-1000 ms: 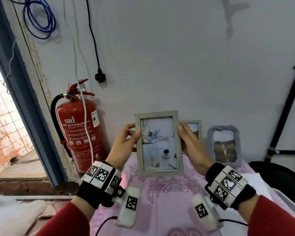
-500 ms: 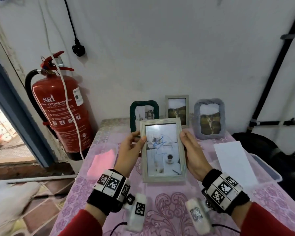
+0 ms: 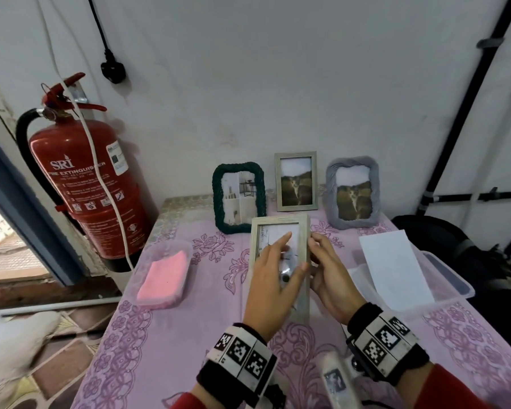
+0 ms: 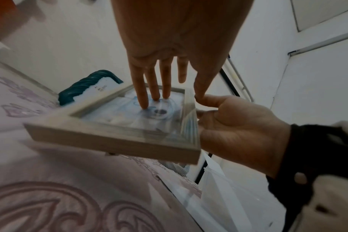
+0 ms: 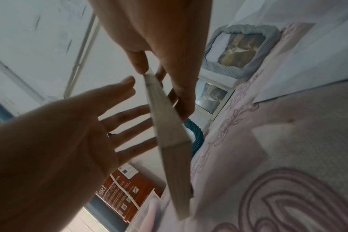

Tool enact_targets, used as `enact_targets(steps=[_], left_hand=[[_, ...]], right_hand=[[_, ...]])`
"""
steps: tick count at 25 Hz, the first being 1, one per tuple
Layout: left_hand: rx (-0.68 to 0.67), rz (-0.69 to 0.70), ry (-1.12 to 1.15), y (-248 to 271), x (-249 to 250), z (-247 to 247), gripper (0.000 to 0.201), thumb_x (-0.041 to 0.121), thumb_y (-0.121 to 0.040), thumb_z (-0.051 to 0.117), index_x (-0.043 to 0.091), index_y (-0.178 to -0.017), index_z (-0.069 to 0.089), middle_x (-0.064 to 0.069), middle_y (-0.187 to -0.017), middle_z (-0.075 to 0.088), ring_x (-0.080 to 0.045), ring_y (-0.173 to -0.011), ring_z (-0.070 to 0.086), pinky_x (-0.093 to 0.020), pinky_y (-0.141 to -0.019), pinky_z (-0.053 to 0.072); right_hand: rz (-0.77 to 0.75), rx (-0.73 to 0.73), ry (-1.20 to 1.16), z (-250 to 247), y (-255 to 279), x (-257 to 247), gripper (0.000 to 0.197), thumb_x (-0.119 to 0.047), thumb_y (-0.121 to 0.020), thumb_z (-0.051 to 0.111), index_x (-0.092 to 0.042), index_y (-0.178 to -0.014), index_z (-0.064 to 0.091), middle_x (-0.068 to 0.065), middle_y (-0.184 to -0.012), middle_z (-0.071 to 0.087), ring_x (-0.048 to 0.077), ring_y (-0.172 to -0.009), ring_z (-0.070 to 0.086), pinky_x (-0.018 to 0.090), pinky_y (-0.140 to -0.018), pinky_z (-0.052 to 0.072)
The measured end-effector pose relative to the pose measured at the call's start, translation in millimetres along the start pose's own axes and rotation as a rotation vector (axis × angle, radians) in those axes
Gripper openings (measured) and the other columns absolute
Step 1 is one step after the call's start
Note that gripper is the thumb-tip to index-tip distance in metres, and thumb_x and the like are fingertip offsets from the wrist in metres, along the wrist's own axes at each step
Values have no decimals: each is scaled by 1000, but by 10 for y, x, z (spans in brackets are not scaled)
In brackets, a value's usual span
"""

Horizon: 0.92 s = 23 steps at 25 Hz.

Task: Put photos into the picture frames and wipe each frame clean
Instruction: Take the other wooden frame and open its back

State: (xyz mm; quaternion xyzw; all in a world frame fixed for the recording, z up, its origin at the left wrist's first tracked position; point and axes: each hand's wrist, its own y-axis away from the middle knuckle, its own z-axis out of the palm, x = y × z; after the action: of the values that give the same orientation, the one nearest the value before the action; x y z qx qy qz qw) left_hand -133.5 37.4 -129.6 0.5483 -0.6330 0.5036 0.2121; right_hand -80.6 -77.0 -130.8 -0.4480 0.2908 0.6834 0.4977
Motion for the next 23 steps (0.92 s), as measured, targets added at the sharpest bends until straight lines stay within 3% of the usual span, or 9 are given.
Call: enact_targets(steps=[2,5,9,11,14,17,21,23], left_hand=[[25,25,-1,-5,26,16,60,36,-85,63,40,-138,33,19,-118,46,3,-112,45,-19,-90,46],[75,22,46,-20,55,-2,66,20,-83,67,43,-136,35,16,-118,51,1,-108,50,-18,-84,49],[149,1,251,-8,45,-139,52,9,-89,57,34,-133,42,24,-105,61,-1,-94,61,-10,-71,48],[181,-30,367,-4,21,-228,48,9,-92,54,30,-133,43,17,-103,65,-8,-90,65,-17,-71,52],[224,-85,518,15,-17,-311,46,4,-93,51,25,-132,43,8,-100,69,-16,-87,67,-37,-76,55],[251,-118,606,44,-83,-356,43,6,-94,48,24,-133,43,4,-104,70,-16,-90,68,-35,-76,58],[293,-290,692,43,-305,-334,40,9,-95,46,21,-133,41,-12,-112,66,-21,-91,66,-42,-82,56],[260,-363,650,53,-439,-310,37,9,-96,46,14,-132,44,-14,-111,65,-18,-87,65,-36,-80,57]], right_hand=[[-20,-28,0,7,28,-33,30,-28,-100,35,-19,-120,55,12,-105,68,18,-88,67,34,-73,56],[-66,-44,99,21,57,-51,30,-24,-101,34,-20,-117,59,12,-103,68,21,-87,66,41,-83,52],[-119,-32,275,39,41,-18,31,-7,-97,43,-22,-117,60,11,-108,68,23,-93,66,32,-83,53],[-157,19,379,42,28,19,34,-3,-93,51,-26,-115,61,7,-111,65,20,-99,62,26,-85,52],[-187,158,524,-6,12,106,40,-9,-89,60,-28,-123,54,2,-121,53,17,-106,54,19,-84,47],[-91,179,460,-74,15,159,44,-15,-88,63,-23,-129,50,4,-118,56,17,-104,55,19,-82,48],[-65,141,465,-153,6,181,39,-4,-88,60,-11,-126,56,-3,-102,62,7,-86,57,13,-74,53],[-35,142,505,-217,2,209,40,2,-86,61,-5,-126,56,0,-101,61,6,-83,57,10,-71,52]])
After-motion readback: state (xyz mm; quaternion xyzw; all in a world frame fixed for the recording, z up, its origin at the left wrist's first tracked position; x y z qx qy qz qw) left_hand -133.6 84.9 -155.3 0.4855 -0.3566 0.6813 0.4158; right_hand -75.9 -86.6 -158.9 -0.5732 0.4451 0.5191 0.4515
